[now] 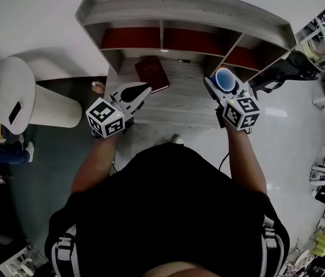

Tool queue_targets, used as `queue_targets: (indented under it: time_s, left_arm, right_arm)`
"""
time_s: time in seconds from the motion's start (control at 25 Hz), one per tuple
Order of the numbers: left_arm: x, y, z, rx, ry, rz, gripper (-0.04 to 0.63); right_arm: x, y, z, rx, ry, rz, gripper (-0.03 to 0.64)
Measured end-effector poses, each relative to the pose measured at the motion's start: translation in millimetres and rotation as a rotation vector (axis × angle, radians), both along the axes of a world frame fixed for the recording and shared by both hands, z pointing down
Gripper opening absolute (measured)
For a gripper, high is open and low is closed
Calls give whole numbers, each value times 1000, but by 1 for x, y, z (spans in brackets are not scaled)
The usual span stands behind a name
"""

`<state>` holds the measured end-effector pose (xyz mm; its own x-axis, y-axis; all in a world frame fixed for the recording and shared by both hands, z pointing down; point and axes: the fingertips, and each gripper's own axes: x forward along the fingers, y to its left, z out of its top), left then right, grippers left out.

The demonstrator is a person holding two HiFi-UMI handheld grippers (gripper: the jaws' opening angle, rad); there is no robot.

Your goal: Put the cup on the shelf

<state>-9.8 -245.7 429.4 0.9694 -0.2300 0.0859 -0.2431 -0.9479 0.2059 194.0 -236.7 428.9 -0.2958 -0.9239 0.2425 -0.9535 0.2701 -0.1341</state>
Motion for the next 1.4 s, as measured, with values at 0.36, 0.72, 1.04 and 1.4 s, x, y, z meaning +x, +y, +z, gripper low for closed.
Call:
queue_targets:
  time_s: [0.36,0.72,1.04,1.4]
  left_arm:
    - [9,-13,-4,10,-21,-64,20]
    - [24,-17,-10,38,-51,-100,20]
    - [38,-24,-7,27,-49,-128,20]
    - [43,-30,0,18,-59,-184,20]
  right_arm:
    - [30,-48,3,6,-6,-17,304]
    - [29,-101,19,-14,-18,-69,304]
    - [38,-147,36,-35,5,-71,304]
    - [43,-189,73,-92,3,-86,304]
